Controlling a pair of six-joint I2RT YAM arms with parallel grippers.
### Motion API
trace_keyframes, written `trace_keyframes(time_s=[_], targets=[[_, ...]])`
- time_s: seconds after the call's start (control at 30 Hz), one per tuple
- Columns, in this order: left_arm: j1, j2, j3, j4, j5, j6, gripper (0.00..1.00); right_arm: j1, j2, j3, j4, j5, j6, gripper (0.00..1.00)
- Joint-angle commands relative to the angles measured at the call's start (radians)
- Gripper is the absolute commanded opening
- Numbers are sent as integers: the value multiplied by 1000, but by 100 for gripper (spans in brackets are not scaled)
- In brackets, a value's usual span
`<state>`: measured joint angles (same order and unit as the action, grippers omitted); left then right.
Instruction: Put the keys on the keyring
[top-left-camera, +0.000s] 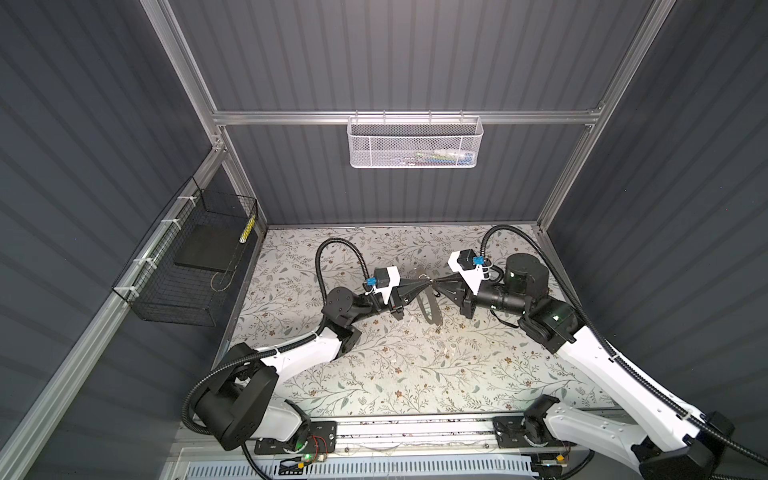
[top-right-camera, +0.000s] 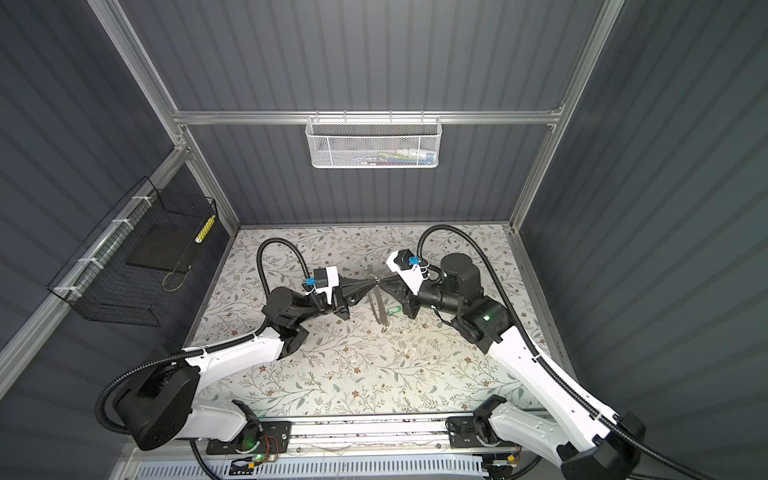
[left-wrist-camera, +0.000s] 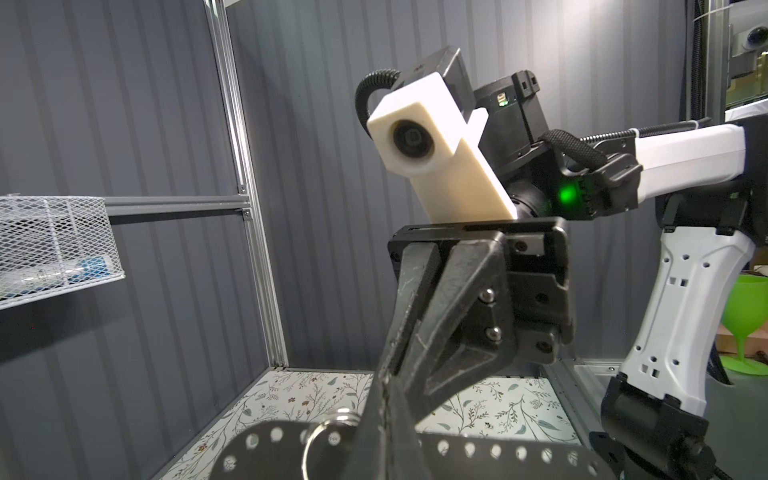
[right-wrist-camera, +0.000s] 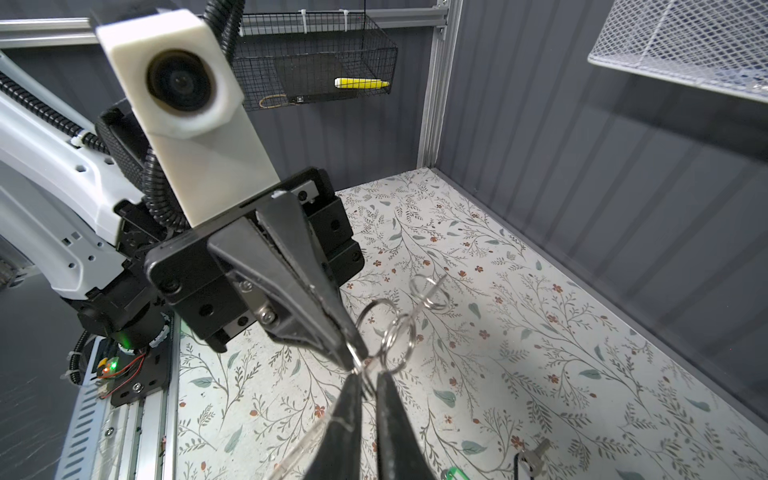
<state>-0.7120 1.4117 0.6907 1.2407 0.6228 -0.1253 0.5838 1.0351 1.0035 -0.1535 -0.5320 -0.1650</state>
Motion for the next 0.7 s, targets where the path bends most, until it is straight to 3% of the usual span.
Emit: trace_keyframes(time_s=[0.0, 0.17, 0.47, 0.5, 0.6, 0.67], targets=[[8, 14, 46, 68, 36, -39, 0, -1, -7, -18, 45, -48, -15, 9], [11, 27, 53, 82, 53, -57, 0, -1, -22, -48, 77, -76, -38, 0], [21, 45, 68, 82, 82, -89, 0, -6, -32, -69, 95, -90, -39, 0], [24, 45, 68, 84, 84, -92, 3, -8, -32, -68, 91, -89, -42, 0], [51, 24, 66, 38, 88, -83, 30, -13, -35, -60, 56, -76, -47, 0], [75, -8, 73, -52, 107, -54, 31, -16, -39, -54, 26, -69, -48, 0]])
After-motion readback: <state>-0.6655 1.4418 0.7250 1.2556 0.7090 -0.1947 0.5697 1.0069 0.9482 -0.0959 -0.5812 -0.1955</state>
